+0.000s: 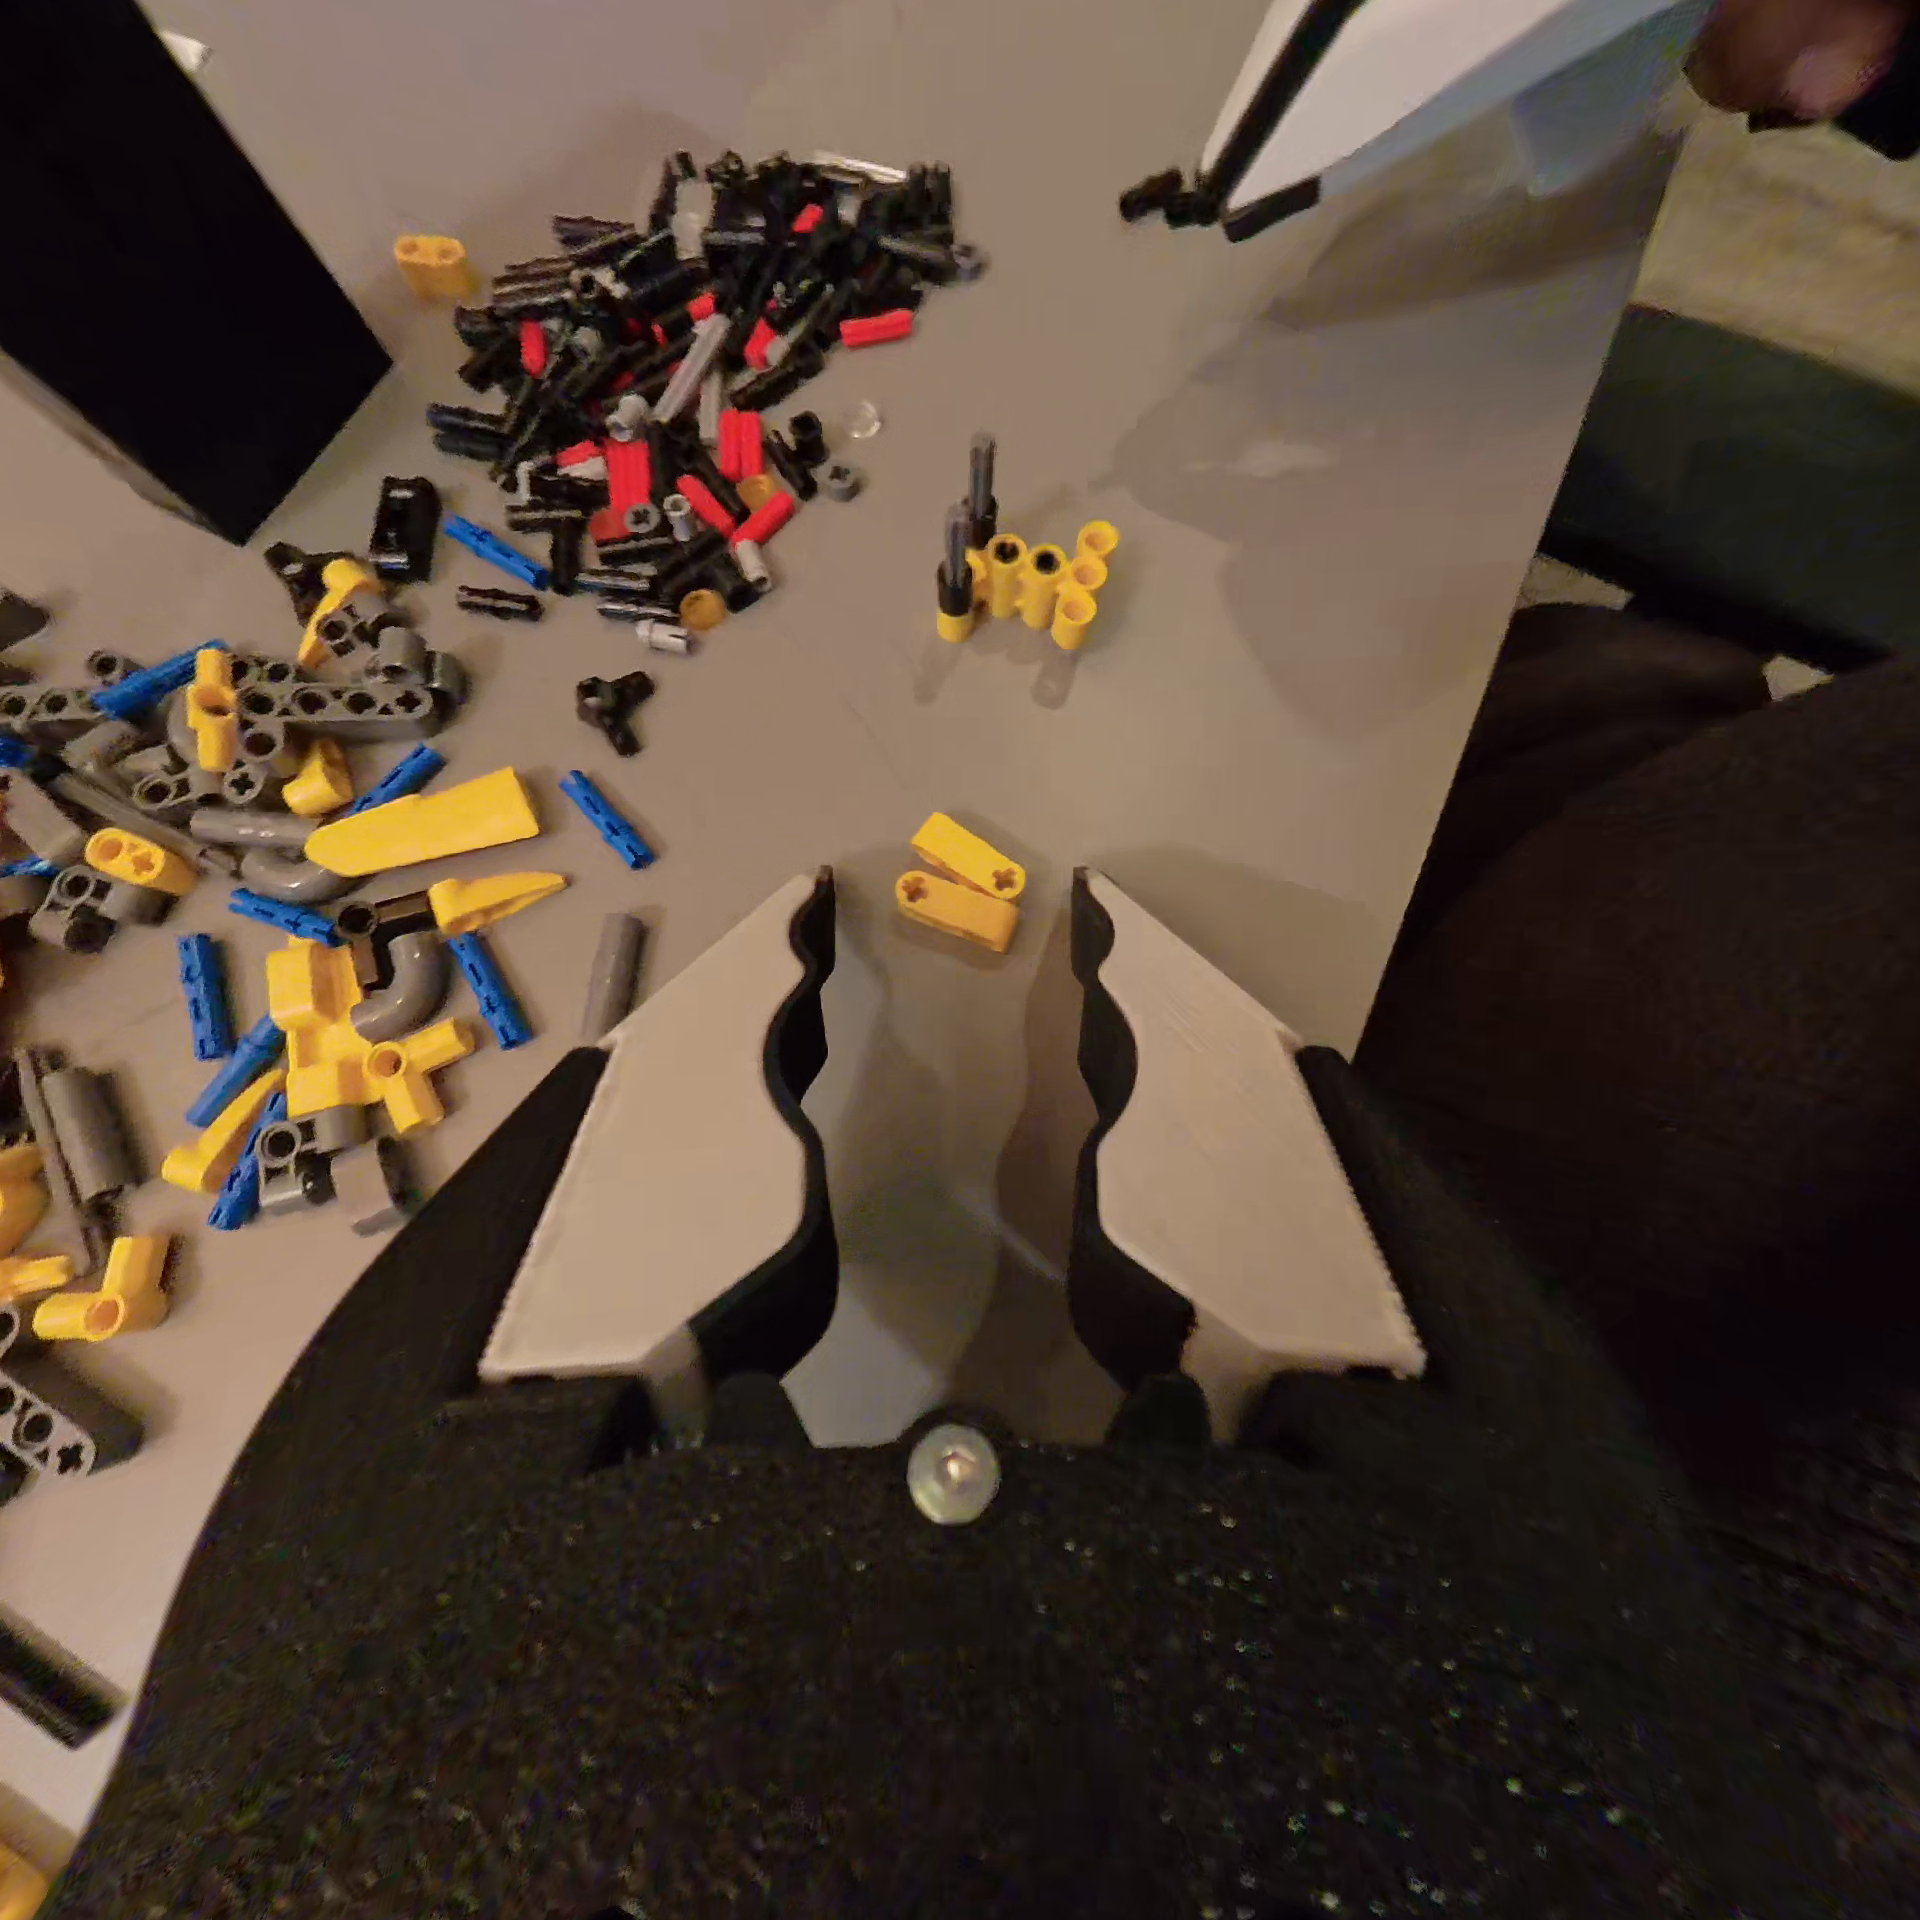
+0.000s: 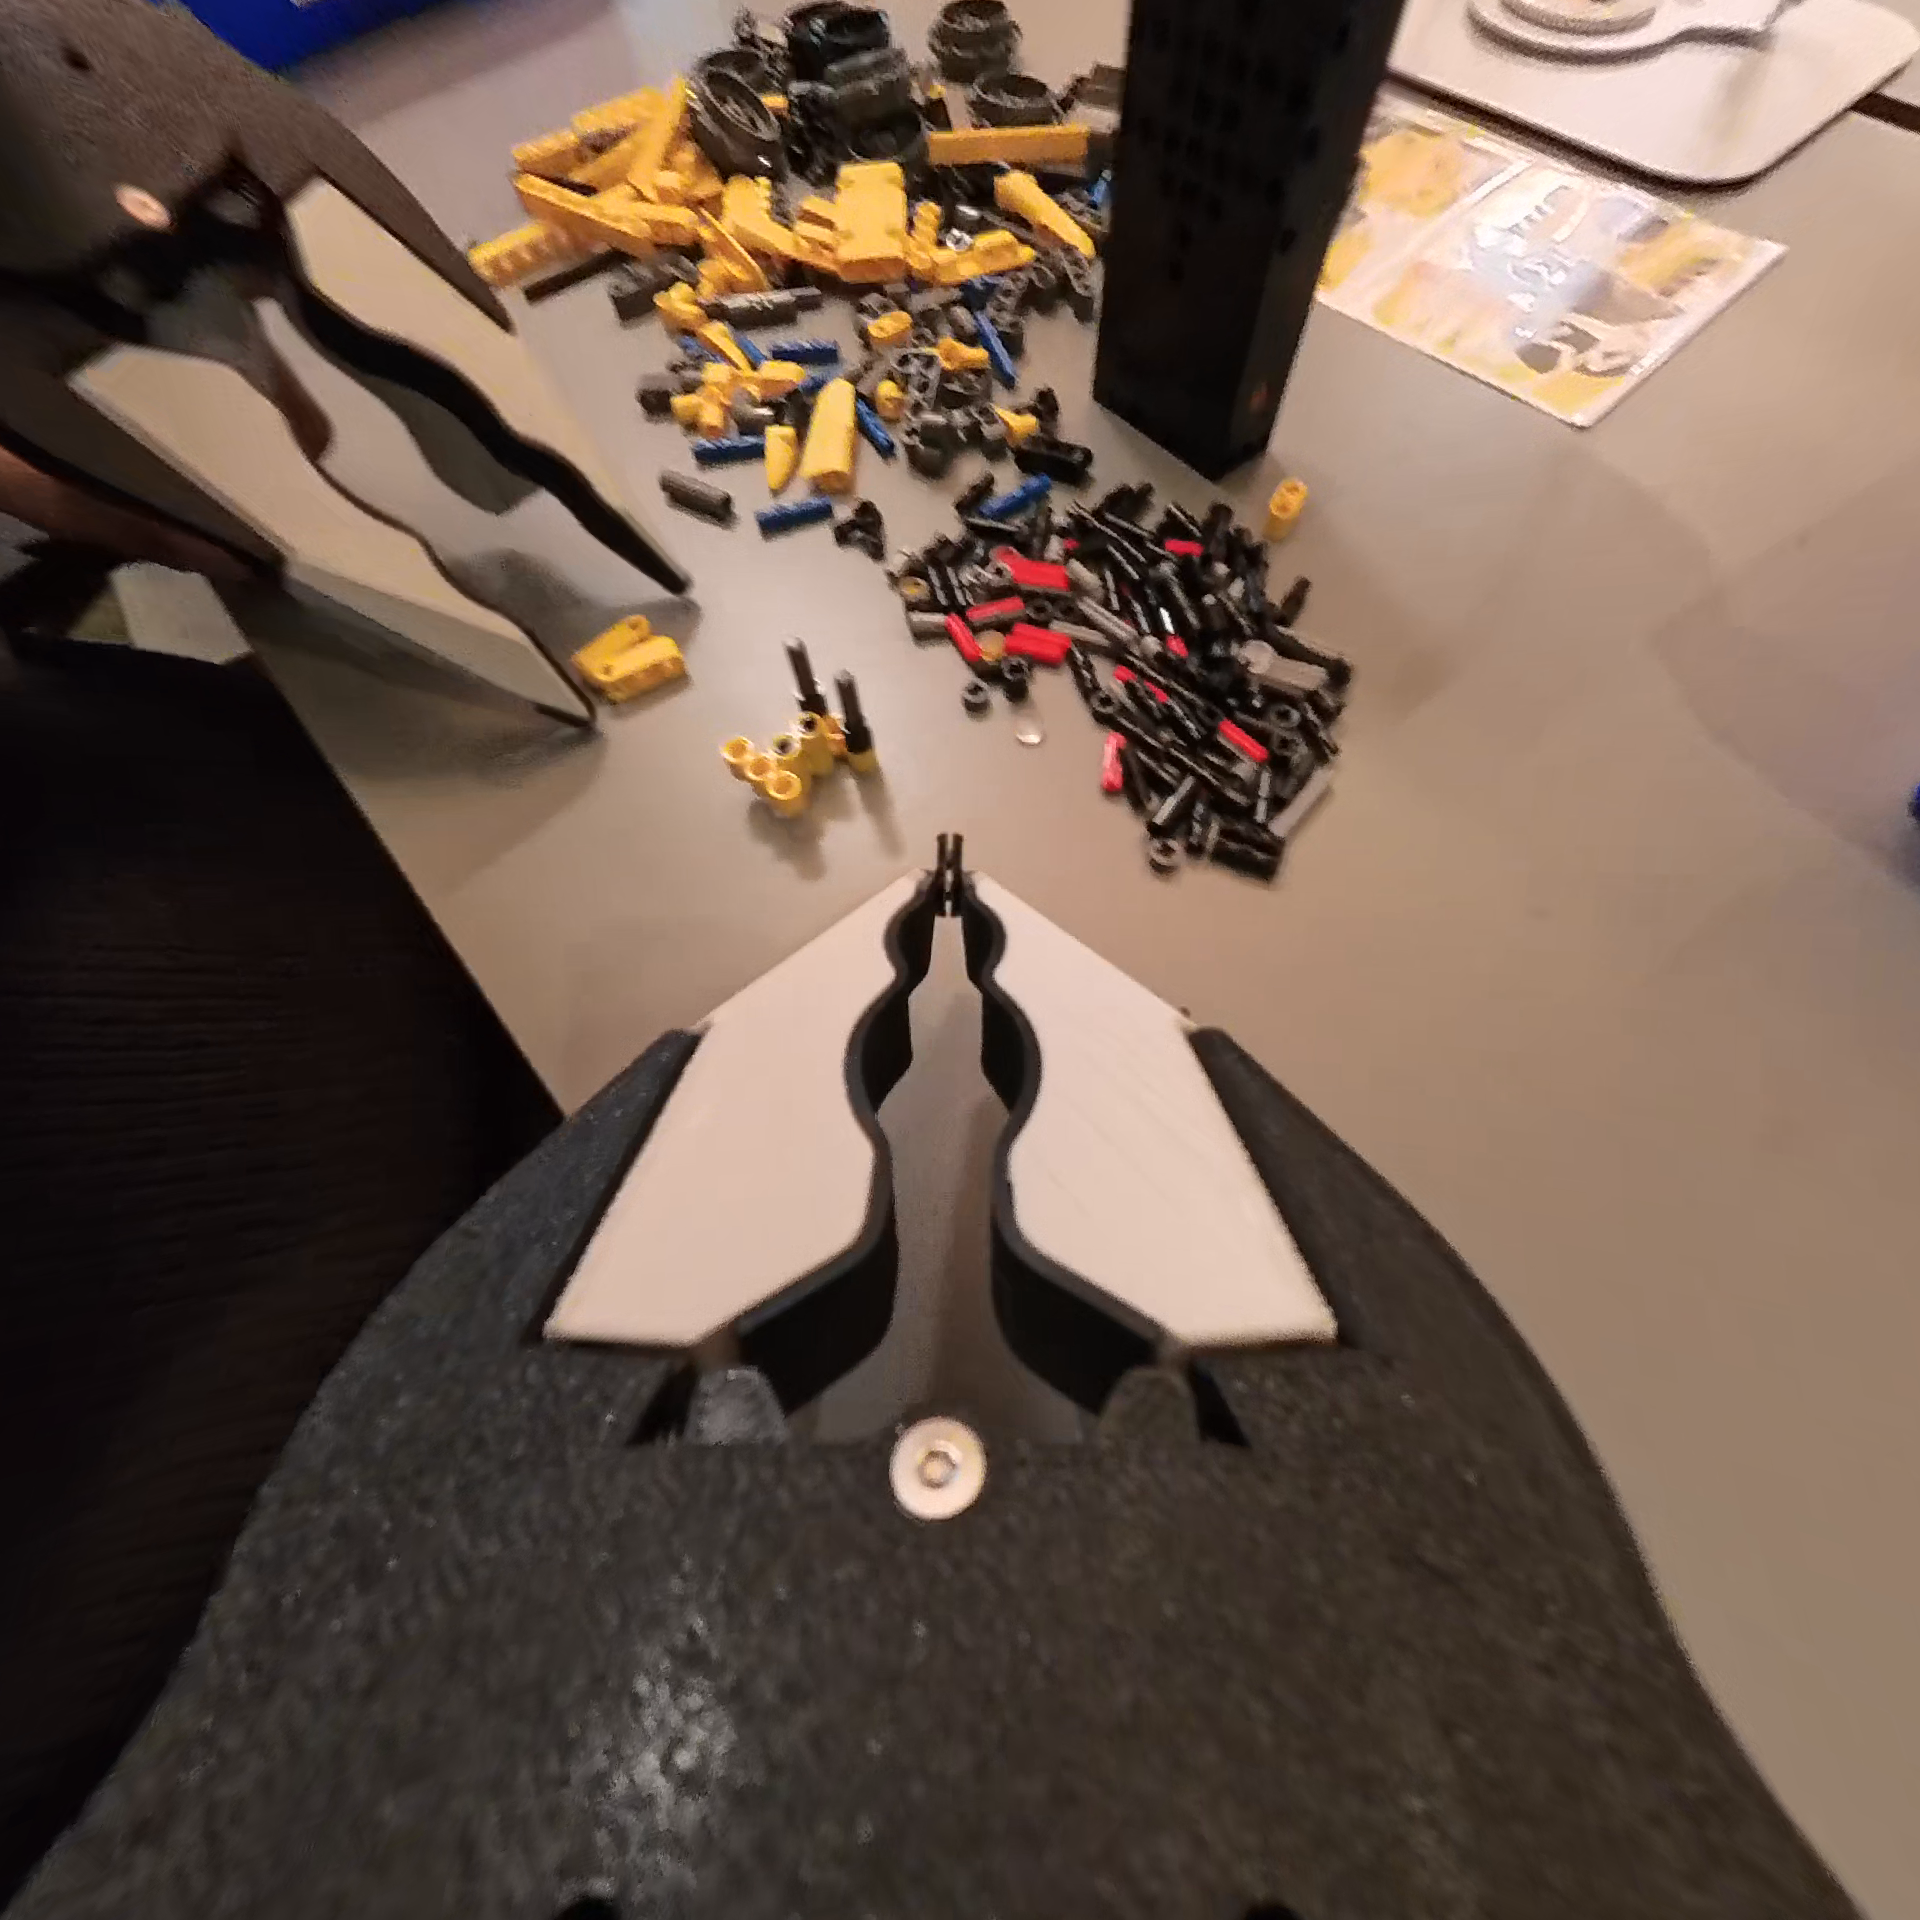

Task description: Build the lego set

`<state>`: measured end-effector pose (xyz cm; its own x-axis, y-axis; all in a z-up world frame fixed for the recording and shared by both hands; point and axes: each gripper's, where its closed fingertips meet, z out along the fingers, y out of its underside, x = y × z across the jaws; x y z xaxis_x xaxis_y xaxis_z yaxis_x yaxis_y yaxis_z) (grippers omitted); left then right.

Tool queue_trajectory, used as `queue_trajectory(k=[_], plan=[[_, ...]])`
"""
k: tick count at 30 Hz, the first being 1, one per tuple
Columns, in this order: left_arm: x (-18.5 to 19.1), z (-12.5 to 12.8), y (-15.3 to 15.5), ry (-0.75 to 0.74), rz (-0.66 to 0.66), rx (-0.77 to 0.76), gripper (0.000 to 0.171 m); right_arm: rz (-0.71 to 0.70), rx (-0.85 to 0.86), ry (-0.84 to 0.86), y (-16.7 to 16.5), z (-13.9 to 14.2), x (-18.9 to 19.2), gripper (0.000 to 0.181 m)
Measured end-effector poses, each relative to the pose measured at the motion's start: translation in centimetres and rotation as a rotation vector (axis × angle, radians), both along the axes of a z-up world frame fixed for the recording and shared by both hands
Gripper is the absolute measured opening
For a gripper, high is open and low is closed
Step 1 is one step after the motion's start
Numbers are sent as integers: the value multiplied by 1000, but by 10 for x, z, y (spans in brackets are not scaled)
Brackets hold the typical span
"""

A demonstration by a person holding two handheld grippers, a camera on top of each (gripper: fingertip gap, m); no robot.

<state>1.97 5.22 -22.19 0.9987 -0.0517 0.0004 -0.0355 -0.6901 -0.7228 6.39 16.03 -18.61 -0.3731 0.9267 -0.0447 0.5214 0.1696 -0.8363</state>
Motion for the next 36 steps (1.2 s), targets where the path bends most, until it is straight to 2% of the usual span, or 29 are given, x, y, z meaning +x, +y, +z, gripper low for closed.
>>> queue_trajectory(k=[6, 11, 14, 16, 30, 36], plan=[[6, -1, -3, -12, -41, -6, 44, 64, -10, 24, -23, 8, -1, 4], [7, -1, -6, -3, -47, -5, 41, 84, -13, 27, -29, 8, -3, 4], [9, 0, -7, 3, -59, -3, 34, 86, -19, 27, -30, 8, -4, 4], [8, 0, -8, 16, -54, 0, 23, 90, -18, 25, -33, 7, -4, 4], [-7, 0, -27, 13, 8, -2, 23, 123, -18, 24, -46, 10, -9, 5], [-8, 0, -31, -24, 4, -3, 23, 143, -87, 32, -56, 18, -9, 4]])
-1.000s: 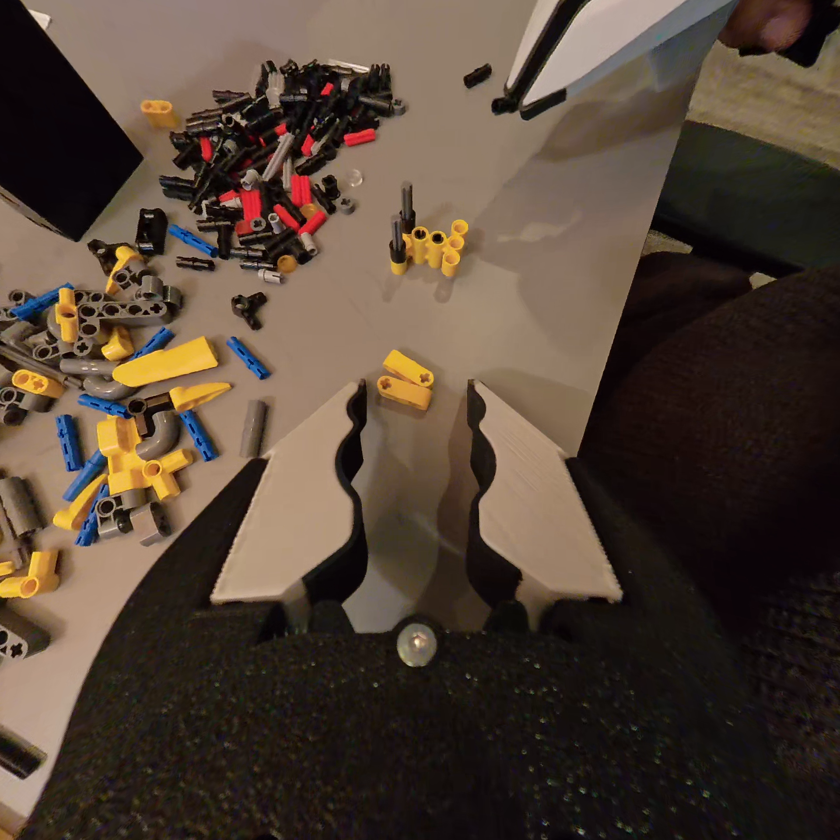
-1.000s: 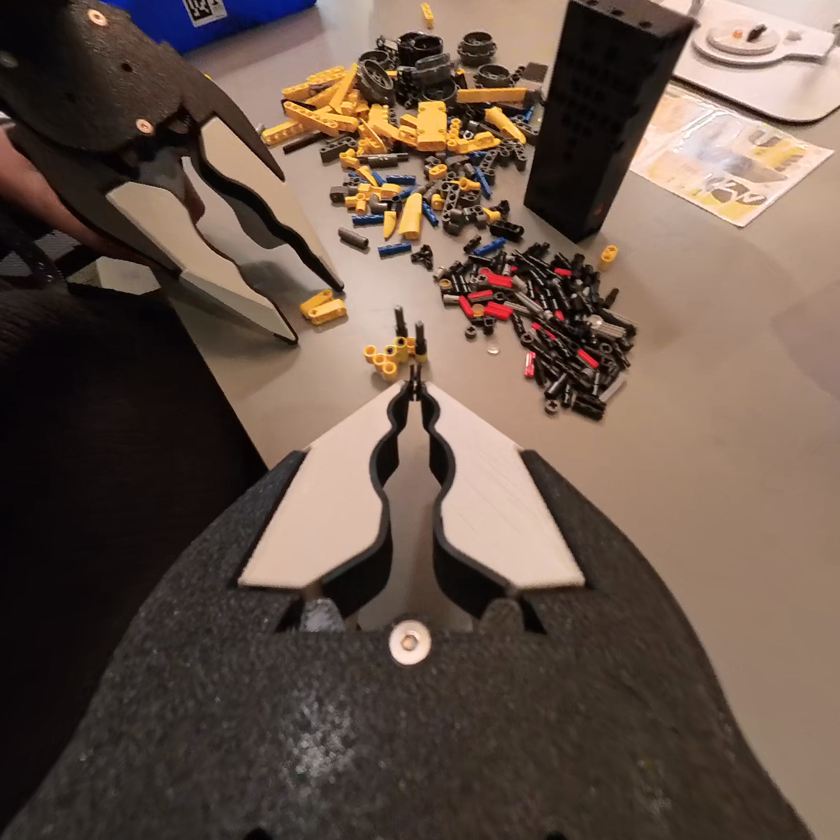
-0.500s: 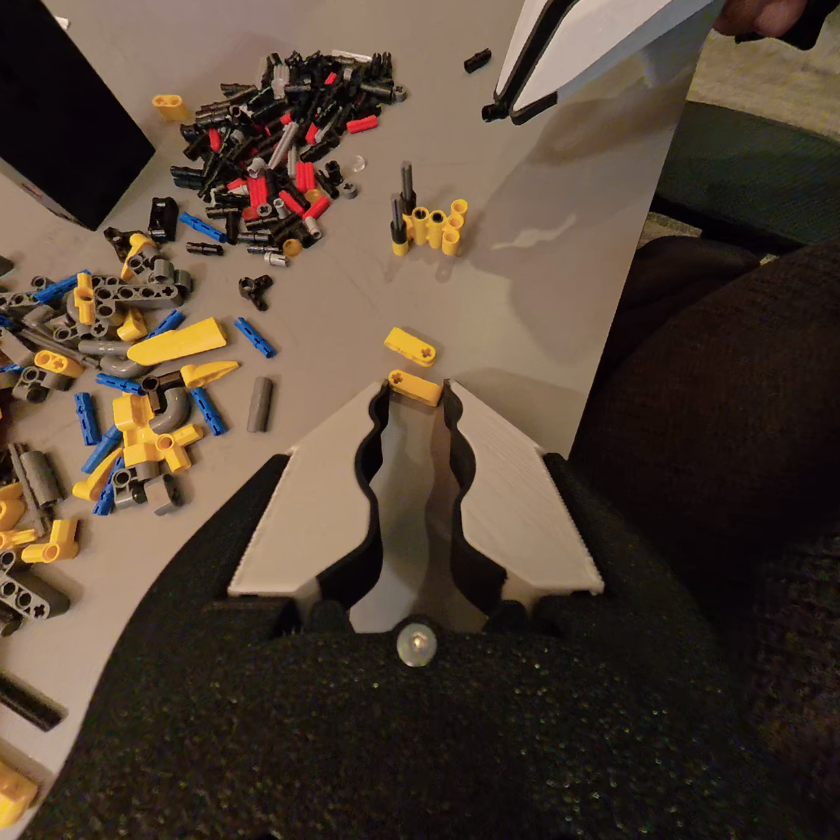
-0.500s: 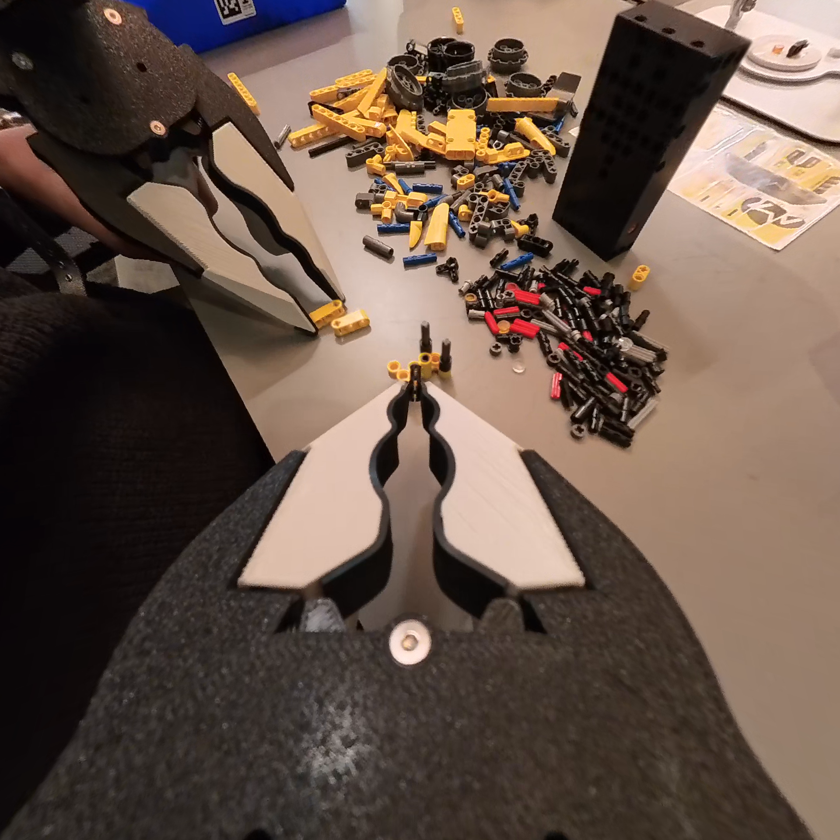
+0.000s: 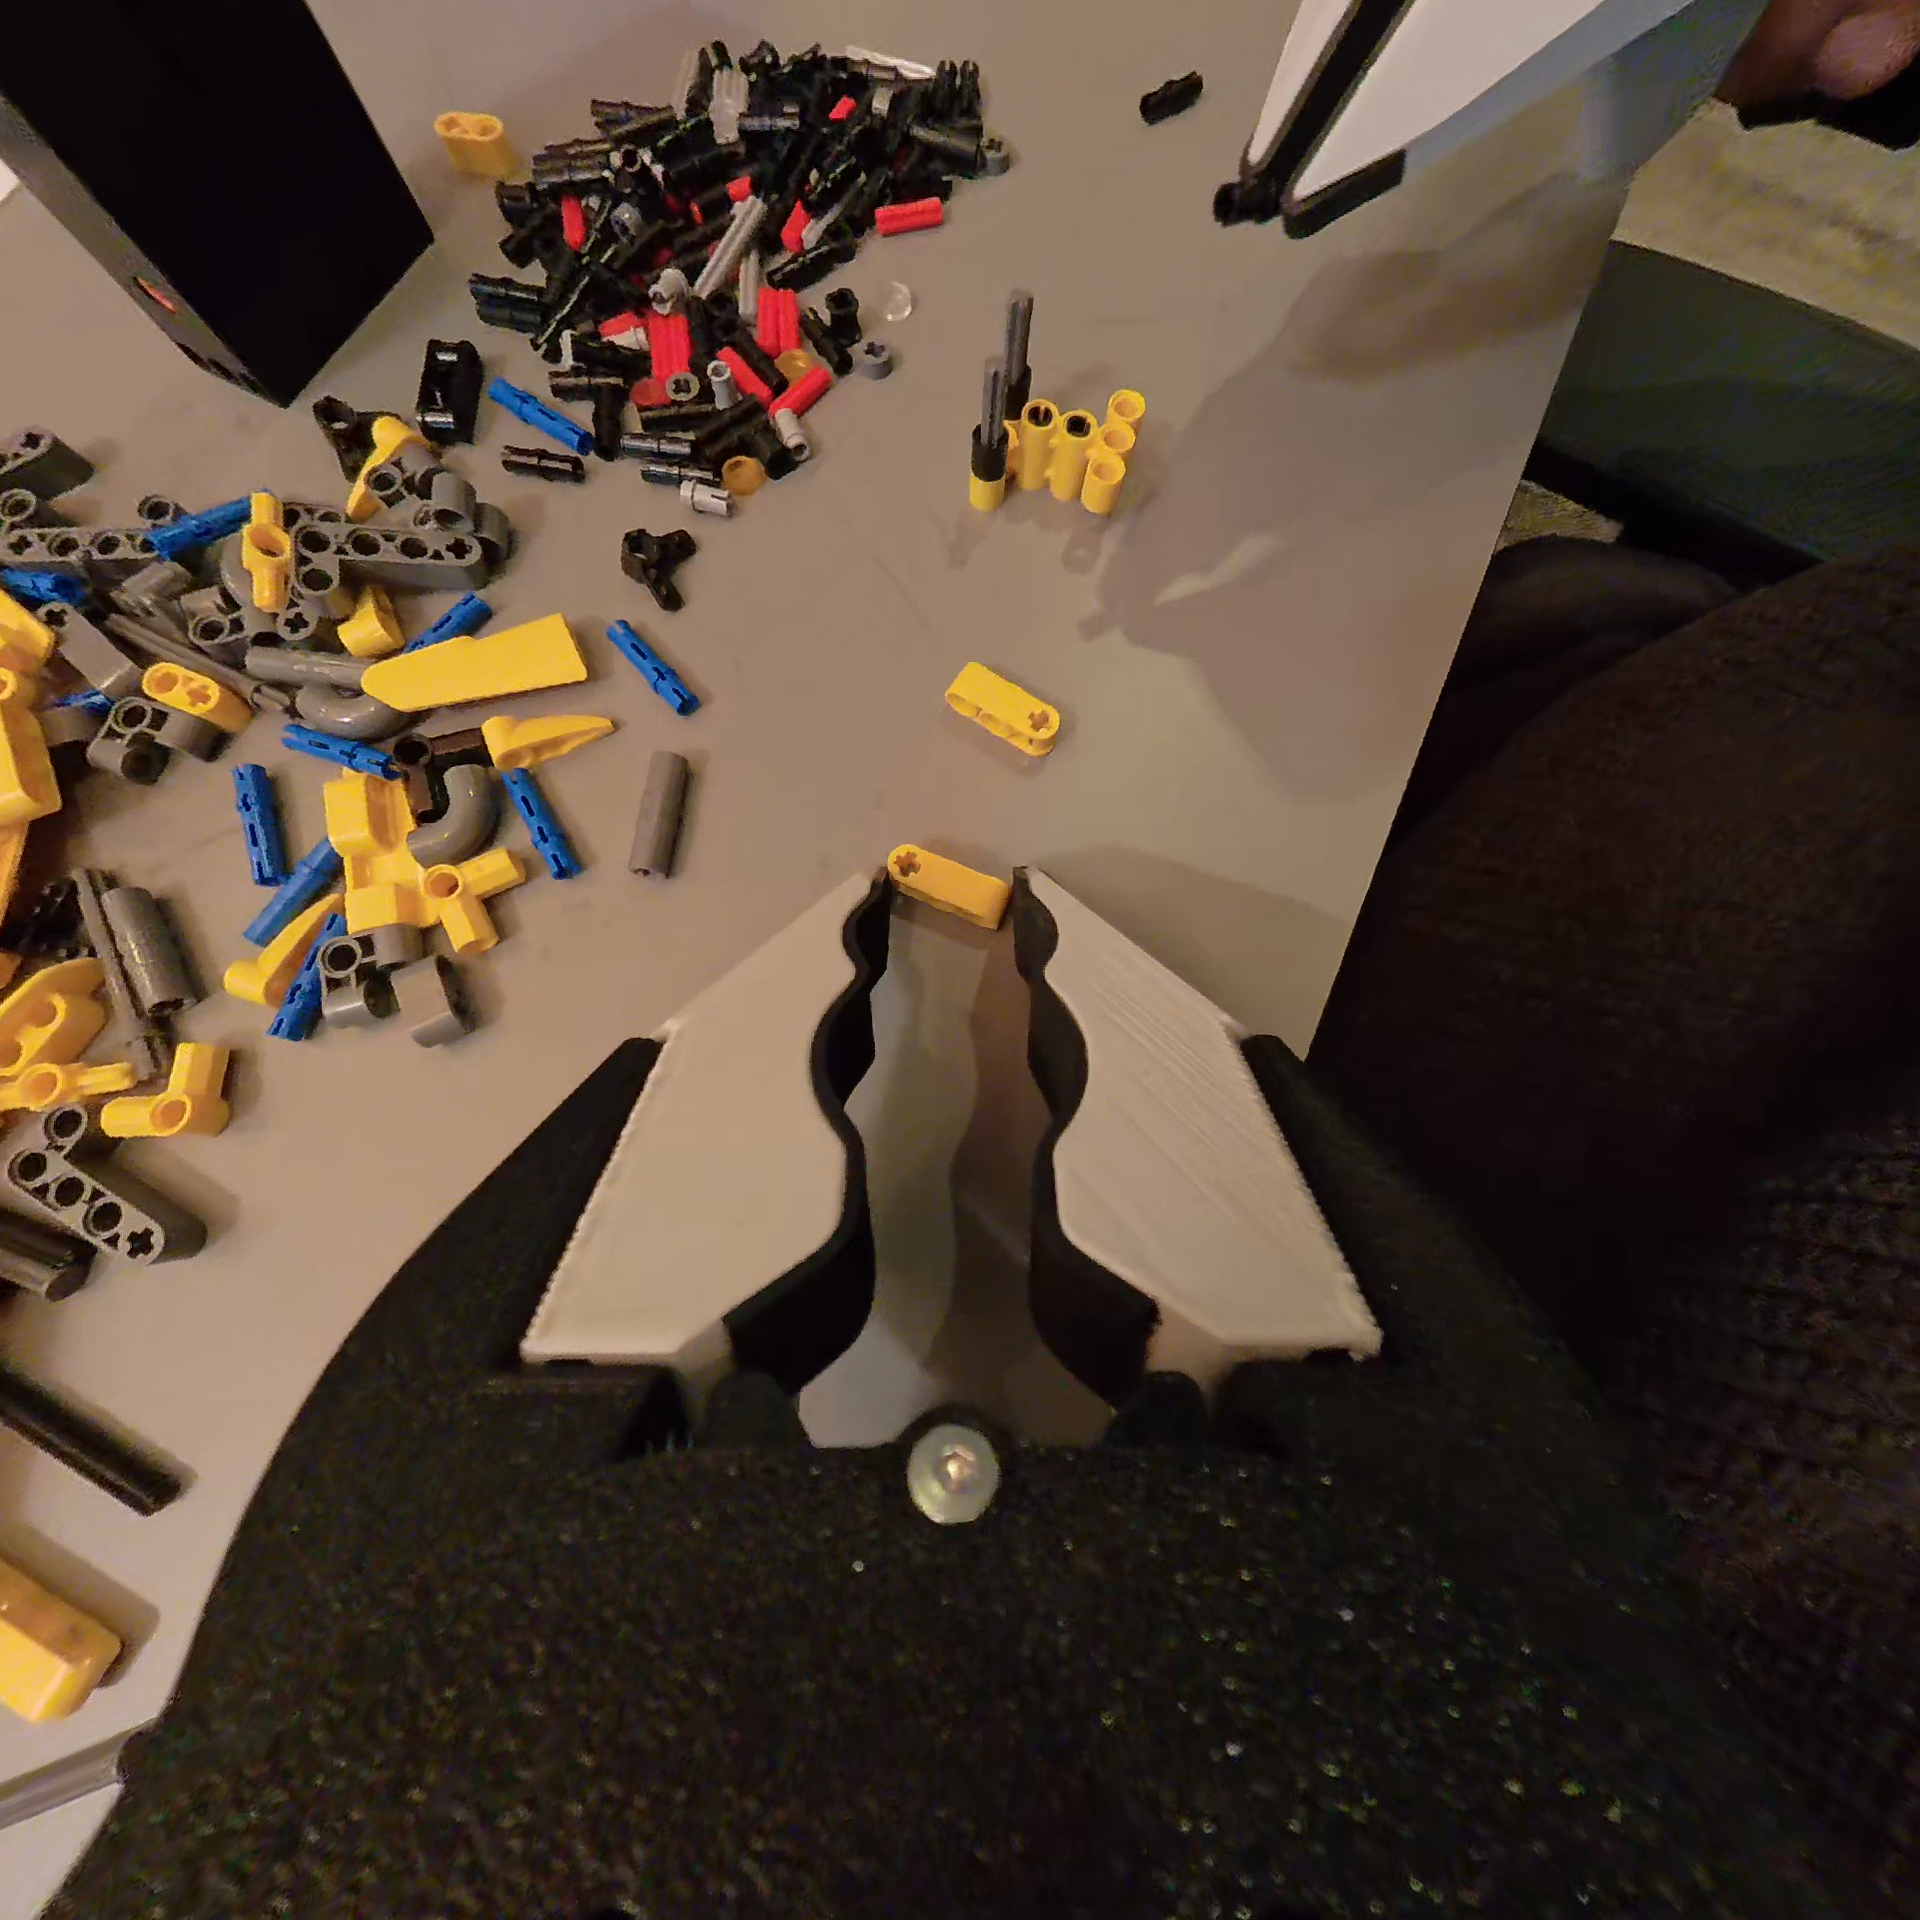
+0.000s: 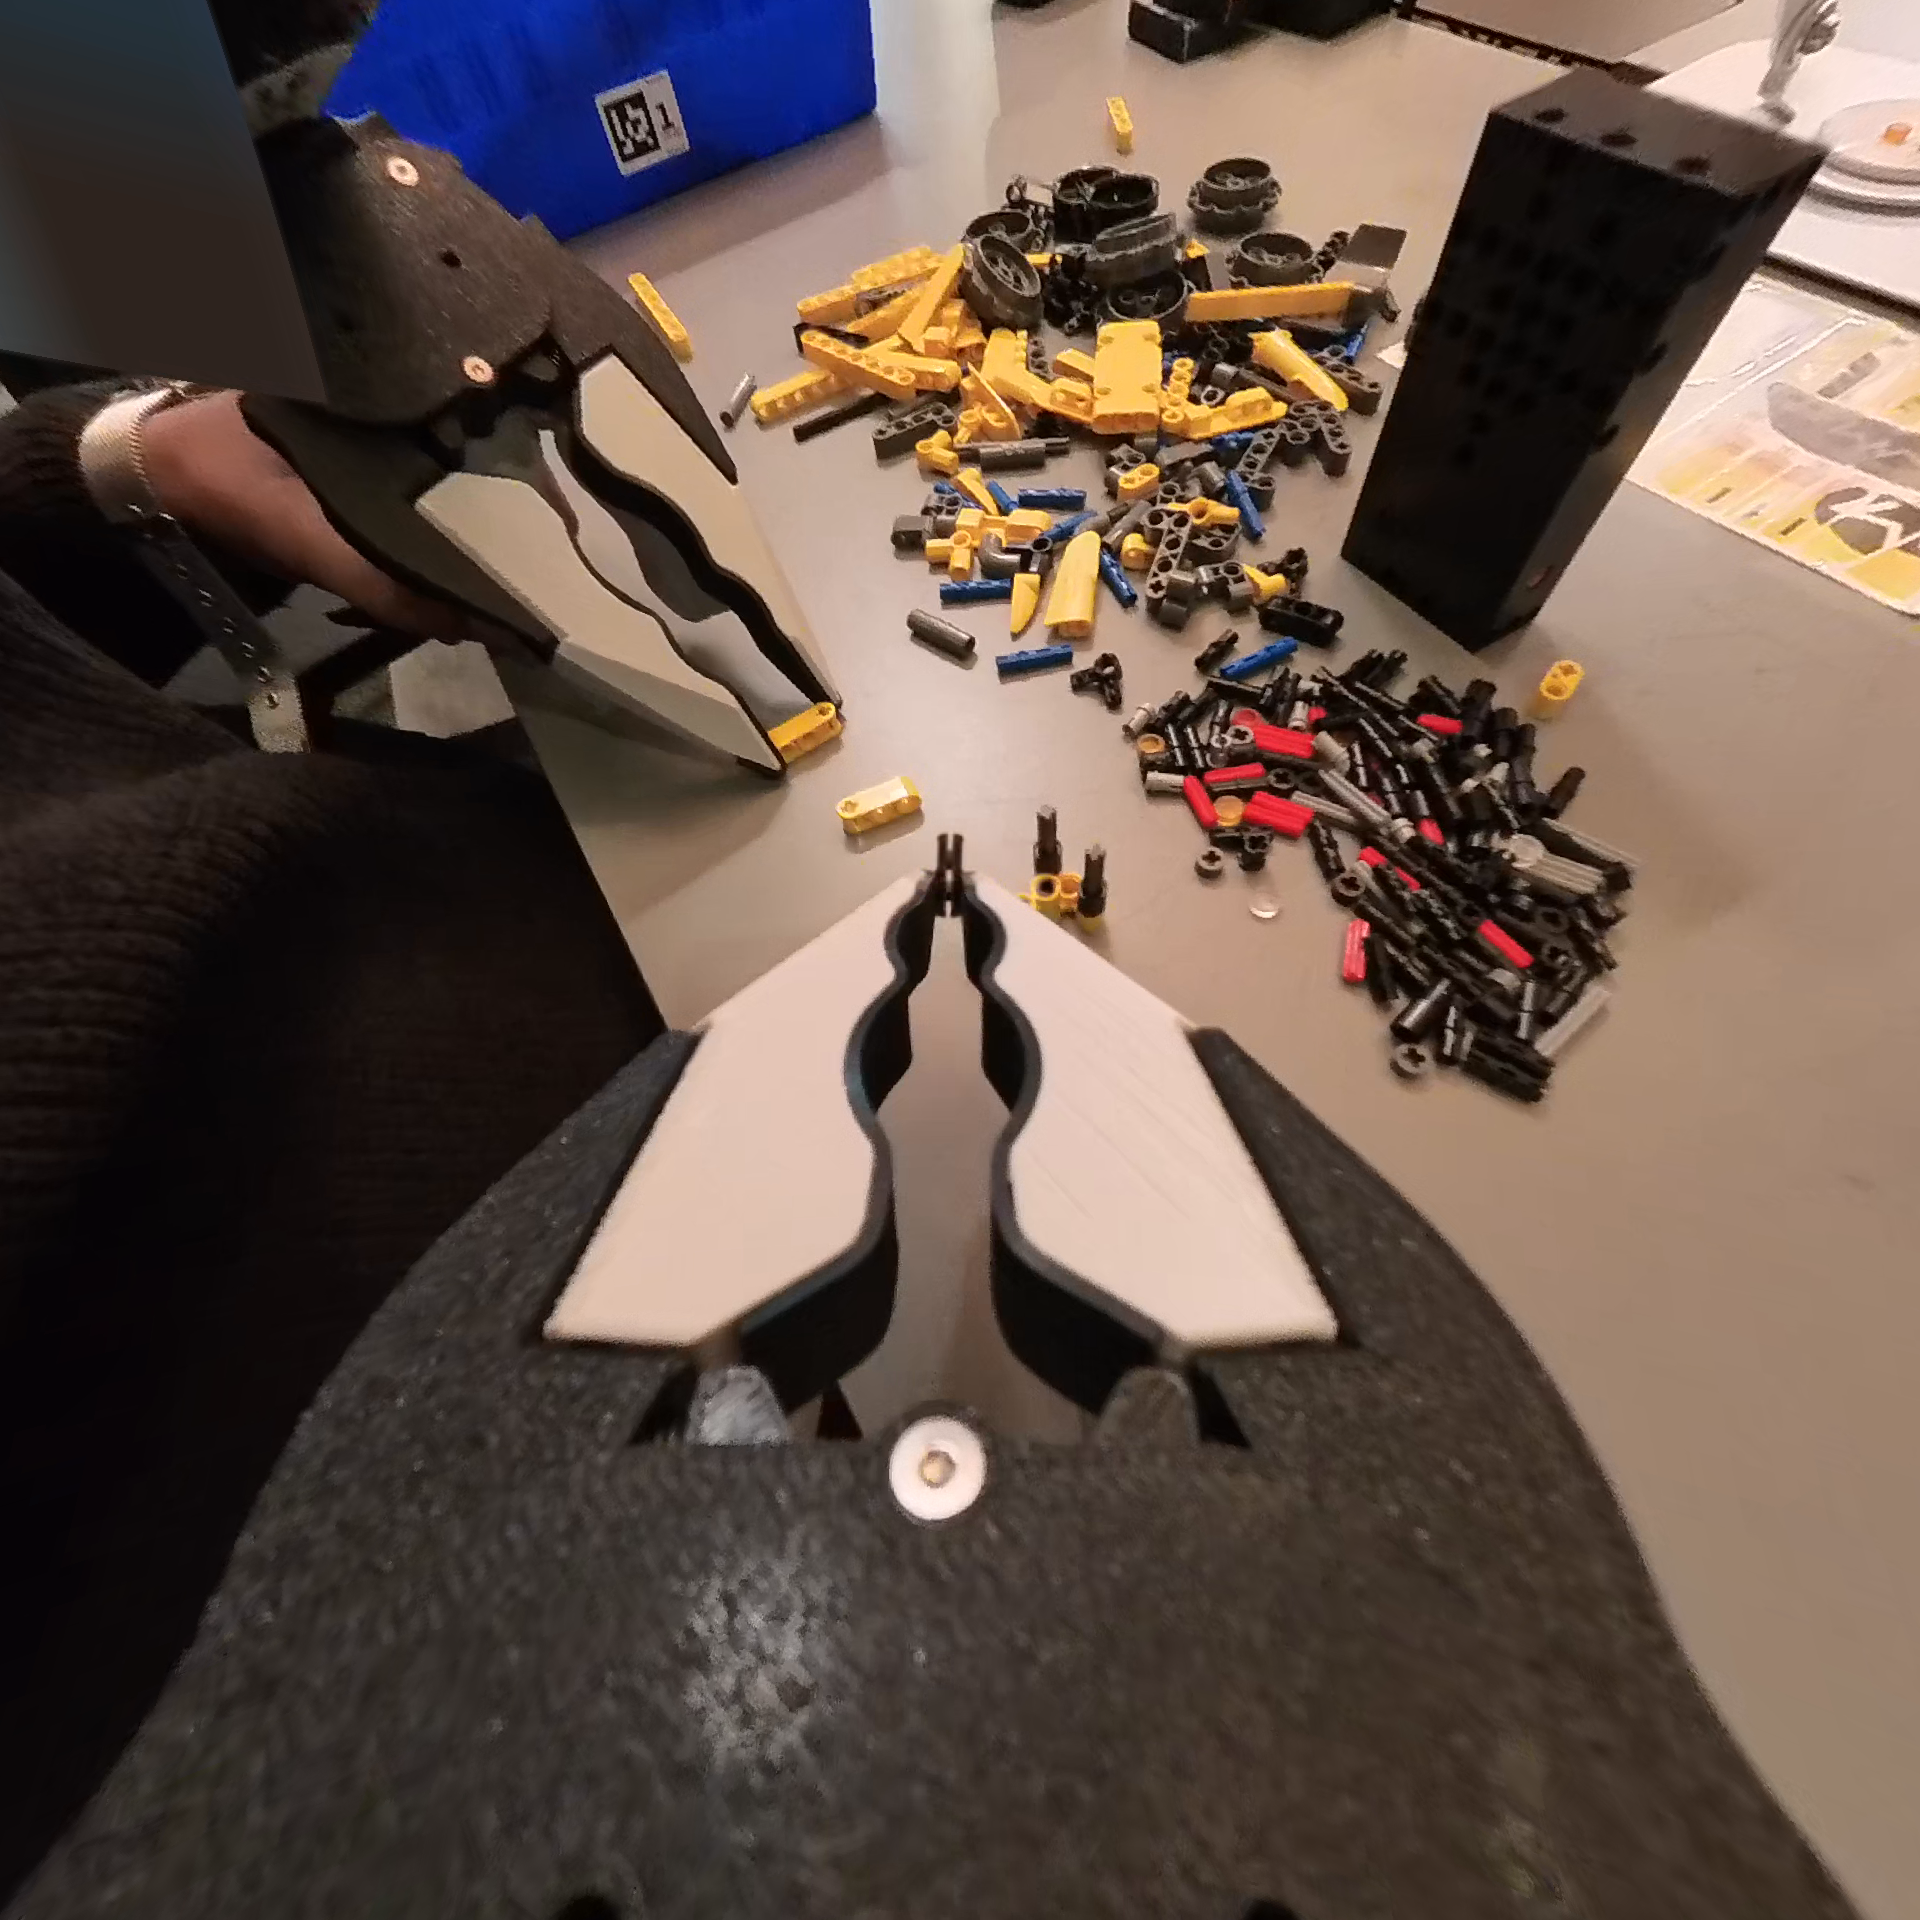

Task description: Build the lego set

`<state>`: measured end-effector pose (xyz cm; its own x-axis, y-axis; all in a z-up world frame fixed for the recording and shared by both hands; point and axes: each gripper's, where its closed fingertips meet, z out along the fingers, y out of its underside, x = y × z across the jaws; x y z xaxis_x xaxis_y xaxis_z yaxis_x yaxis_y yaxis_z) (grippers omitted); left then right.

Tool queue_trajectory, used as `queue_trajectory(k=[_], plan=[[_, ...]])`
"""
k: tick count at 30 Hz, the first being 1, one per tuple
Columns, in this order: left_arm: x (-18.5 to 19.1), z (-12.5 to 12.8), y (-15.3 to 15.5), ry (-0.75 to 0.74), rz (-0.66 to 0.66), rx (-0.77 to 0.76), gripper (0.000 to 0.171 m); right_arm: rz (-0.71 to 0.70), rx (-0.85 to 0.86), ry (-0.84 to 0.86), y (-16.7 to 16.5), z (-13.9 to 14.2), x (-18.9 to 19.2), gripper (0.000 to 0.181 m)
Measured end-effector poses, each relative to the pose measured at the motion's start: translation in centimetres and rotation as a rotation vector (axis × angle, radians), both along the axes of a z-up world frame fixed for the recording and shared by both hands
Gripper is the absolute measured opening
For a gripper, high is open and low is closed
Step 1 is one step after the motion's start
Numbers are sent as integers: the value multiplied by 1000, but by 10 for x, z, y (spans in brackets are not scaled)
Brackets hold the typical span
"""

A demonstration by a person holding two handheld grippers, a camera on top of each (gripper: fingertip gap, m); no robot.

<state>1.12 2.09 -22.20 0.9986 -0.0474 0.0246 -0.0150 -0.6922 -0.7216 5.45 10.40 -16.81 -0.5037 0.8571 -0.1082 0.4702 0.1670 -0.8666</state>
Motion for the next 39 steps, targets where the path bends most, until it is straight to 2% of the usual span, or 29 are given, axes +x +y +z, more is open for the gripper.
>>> queue_trajectory(k=[9, 28, 39], plan=[[0, 0, -1, 5, -5, -1, 23, 22, 35, -1, -9, -4, 0, 4], [-5, 1, -8, -19, 39, 7, 24, 105, -32, -26, -48, -9, 0, 4], [-1, 2, -8, -60, 19, 9, 24, 118, -79, -81, -77, -21, -12, 4]])
